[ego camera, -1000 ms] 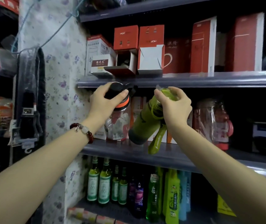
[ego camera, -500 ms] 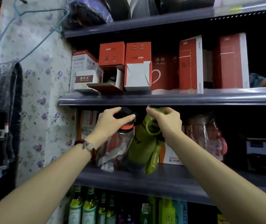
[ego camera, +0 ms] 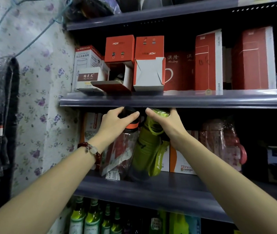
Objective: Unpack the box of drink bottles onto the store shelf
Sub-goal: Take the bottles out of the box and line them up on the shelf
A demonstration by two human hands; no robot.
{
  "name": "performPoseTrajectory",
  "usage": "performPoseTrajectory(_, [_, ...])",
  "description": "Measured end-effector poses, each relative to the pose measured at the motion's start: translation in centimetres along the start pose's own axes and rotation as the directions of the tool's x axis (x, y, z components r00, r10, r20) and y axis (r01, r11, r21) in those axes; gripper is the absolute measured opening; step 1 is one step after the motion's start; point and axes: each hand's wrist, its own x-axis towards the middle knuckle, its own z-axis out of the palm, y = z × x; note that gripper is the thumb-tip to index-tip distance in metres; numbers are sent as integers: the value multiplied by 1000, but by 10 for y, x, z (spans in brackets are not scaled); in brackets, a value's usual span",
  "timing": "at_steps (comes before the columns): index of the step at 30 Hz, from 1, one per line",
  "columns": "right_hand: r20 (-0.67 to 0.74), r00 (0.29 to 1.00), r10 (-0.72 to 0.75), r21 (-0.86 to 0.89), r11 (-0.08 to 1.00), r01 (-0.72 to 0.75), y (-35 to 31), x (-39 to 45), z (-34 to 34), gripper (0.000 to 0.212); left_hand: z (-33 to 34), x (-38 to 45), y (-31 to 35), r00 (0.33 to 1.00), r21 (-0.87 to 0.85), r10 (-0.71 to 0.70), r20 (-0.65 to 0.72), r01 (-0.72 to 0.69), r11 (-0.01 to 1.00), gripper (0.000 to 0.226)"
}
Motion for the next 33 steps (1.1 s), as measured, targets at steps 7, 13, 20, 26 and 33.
performPoseTrajectory(7, [50,994,-101,61,993,98,26,1,2,82,-12,4,-2,991,105,55,123,-68,992,32])
performPoseTrajectory(13, [104,988,-114,35,993,111,38,-4,9,104,-25,3,-9,973,242,36,228,-92,966,76])
performPoseTrajectory(20, [-29,999,32,-62,998,-34,73,-16,22,92,-21,-9,-27,997,172,-65,36,58,983,74])
performPoseTrajectory(26, [-91,995,34,-22,999,-36,87,-20,35,75,-13,-15,-50,986,-114,-127,112,140,984,79])
performPoseTrajectory(33, [-79,996,39,-70,996,-45,96,-19,33,110,-30,-18,-62,930,-14,-92,355,104,994,112])
